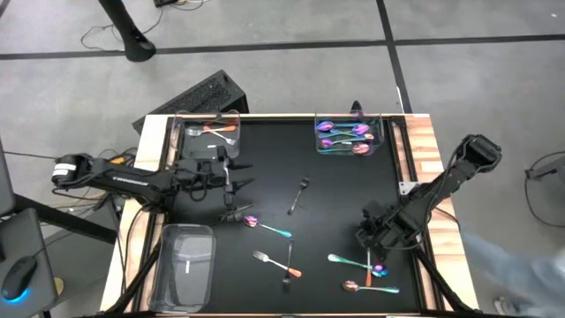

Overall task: Sort silverware by color (type)
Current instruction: Put the orange fork into top left transparent bin

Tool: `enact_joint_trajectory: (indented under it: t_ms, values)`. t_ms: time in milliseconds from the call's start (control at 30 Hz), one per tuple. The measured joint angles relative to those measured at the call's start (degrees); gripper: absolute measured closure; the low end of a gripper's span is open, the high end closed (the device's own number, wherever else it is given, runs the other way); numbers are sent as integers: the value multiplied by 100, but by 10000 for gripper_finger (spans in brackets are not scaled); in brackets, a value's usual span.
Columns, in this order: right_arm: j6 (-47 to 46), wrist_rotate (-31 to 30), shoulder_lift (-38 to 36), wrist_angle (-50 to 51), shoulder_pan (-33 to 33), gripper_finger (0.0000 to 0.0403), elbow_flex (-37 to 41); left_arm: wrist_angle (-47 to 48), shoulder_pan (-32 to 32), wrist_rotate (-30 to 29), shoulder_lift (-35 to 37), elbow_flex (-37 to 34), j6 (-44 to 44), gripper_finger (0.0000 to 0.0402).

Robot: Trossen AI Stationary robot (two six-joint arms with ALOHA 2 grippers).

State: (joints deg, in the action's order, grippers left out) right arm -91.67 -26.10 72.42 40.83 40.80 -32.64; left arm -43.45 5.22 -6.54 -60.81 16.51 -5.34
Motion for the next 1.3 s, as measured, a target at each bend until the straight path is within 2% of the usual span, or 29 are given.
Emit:
enact_joint_trajectory:
  t_ms: [100,267,433,567,700,800,900,1133,1300]
  values:
    - [301,-530,-202,111,-202,396,-2,-686,58,30,-579,1,2,203]
    - [1210,-1921,-534,30,-703,396,-4,-1391,131,218,-1535,276,34,203]
    - [2332,-3337,-728,-395,-1325,396,-7,-1501,150,590,-2427,866,130,203]
    - [3520,-3889,-730,-1221,-1806,396,-7,-1456,168,847,-3092,1513,289,203]
    - [5259,-3790,-636,-2702,-2209,396,-7,-1126,304,1575,-3629,2204,360,203]
    - [6704,-3278,-598,-4076,-2376,396,-12,-861,458,2093,-3932,2642,514,203]
    - [7715,-2806,-547,-5073,-2451,396,-12,-772,572,2502,-4088,2929,562,203]
    - [8803,-2622,-554,-6054,-2542,396,-13,-446,597,3034,-4159,3243,257,203]
    - [9213,-1882,-555,-6835,-2855,396,-13,-397,587,2984,-4166,3343,219,203]
